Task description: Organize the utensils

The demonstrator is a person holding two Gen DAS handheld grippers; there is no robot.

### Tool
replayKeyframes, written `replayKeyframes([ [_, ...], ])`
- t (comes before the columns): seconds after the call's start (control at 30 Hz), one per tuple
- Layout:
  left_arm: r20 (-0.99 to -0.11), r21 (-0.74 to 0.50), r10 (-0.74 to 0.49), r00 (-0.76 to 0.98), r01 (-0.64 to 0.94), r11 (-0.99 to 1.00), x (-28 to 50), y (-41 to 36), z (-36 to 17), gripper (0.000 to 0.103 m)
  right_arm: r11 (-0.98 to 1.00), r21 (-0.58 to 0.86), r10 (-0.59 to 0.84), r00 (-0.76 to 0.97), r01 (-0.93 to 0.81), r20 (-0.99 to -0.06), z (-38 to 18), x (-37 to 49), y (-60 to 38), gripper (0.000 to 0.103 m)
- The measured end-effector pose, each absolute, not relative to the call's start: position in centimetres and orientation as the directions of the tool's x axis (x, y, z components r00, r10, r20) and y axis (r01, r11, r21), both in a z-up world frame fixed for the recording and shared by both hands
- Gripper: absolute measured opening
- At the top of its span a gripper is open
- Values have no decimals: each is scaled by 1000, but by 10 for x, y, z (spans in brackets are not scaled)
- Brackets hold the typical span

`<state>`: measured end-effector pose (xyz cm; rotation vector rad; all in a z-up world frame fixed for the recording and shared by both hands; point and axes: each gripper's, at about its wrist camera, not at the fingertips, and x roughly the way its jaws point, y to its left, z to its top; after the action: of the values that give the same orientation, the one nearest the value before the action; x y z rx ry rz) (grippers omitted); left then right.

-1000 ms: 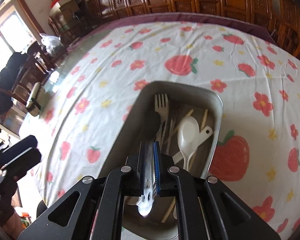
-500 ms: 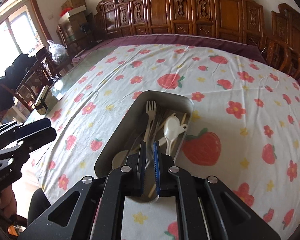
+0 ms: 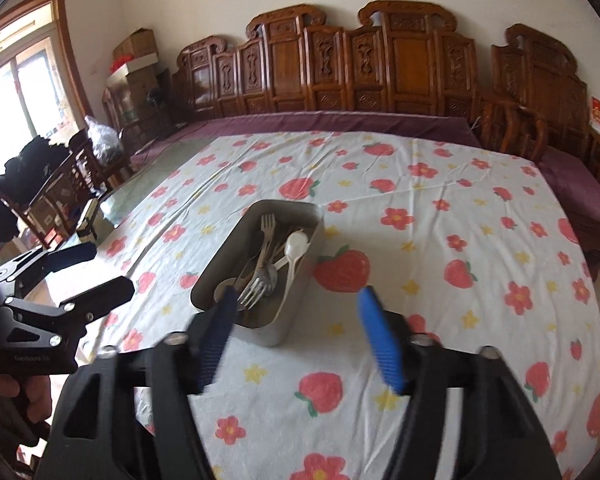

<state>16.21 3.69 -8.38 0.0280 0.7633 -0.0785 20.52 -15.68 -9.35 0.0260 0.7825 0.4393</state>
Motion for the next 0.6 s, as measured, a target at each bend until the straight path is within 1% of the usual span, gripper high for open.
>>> replayKeyframes([
  [0.03,-689,0,-61,722,85,996,159,35,-83,95,914,175,382,633,-365,-674,-93,200,-160,82],
  [0.1,-685,6,-59,726,87,996,152,29,-82,95,924,163,362,651,-346,-668,-91,193,-166,95],
  [0.13,-683,7,-58,728,86,996,149,28,-82,95,930,157,350,664,-334,-661,-90,186,-171,97],
  [0.17,-680,6,-57,731,83,996,145,26,-80,95,933,153,343,670,-327,-658,-89,183,-174,101],
  [0.37,-664,1,-40,747,54,999,123,17,-74,95,948,143,309,702,-286,-642,-84,155,-193,101],
  [0.6,-641,-23,-80,764,86,996,104,9,-63,95,956,145,289,732,-255,-617,-71,129,-210,101],
])
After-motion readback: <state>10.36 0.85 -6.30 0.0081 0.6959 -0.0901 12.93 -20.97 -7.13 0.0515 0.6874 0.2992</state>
